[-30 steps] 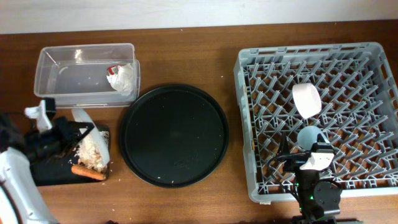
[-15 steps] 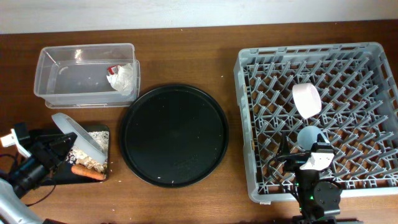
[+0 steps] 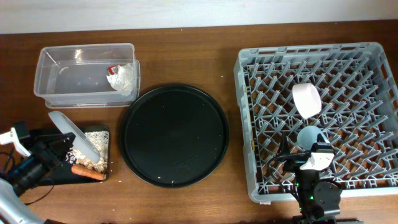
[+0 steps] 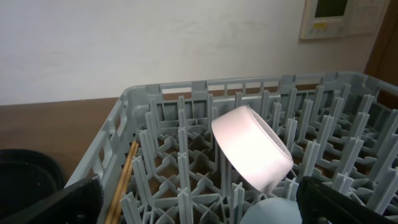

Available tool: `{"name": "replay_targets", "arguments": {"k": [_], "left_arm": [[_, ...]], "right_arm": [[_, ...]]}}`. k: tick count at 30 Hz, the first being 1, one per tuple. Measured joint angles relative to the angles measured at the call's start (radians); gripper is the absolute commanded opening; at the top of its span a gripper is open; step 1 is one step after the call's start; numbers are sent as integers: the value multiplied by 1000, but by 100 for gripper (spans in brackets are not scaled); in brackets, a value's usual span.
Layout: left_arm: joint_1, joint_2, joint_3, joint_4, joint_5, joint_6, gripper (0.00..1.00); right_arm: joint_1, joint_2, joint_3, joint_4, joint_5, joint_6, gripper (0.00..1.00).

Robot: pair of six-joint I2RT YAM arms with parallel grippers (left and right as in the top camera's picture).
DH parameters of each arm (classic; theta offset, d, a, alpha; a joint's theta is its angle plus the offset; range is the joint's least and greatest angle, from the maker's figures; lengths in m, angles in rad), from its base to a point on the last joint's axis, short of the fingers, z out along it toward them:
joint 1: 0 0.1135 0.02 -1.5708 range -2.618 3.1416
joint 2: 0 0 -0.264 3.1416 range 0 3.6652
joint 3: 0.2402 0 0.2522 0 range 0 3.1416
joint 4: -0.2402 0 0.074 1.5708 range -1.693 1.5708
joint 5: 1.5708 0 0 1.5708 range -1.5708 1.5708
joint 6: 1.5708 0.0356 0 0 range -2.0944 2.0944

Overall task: Sort waste into correct bins and load items into the dishwasher rack
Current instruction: 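Tilt the plate with the left gripper to pour rice onto the tray, then carry the emptied plate right and stand it upright in the rack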

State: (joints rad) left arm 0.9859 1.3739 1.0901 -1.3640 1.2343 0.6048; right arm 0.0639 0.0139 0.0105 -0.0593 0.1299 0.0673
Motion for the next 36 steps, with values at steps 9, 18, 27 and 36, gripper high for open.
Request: {"name": "replay_targets", "arguments": {"k": [9, 18, 27, 36], "left_arm": [[-152, -3, -6, 393, 84, -194, 1], [-888, -2, -14, 1214, -76, -792, 0], [-1397, 108, -6, 1795, -379, -1086, 0], [-1558, 435, -6, 2153, -477, -1310, 0]], "right_arm": [[0, 0, 0, 0, 0, 0, 98], [0, 0, 0, 0, 0, 0, 98], [0, 0, 0, 0, 0, -1, 98], [0, 1, 0, 0, 0, 0, 98]]}}
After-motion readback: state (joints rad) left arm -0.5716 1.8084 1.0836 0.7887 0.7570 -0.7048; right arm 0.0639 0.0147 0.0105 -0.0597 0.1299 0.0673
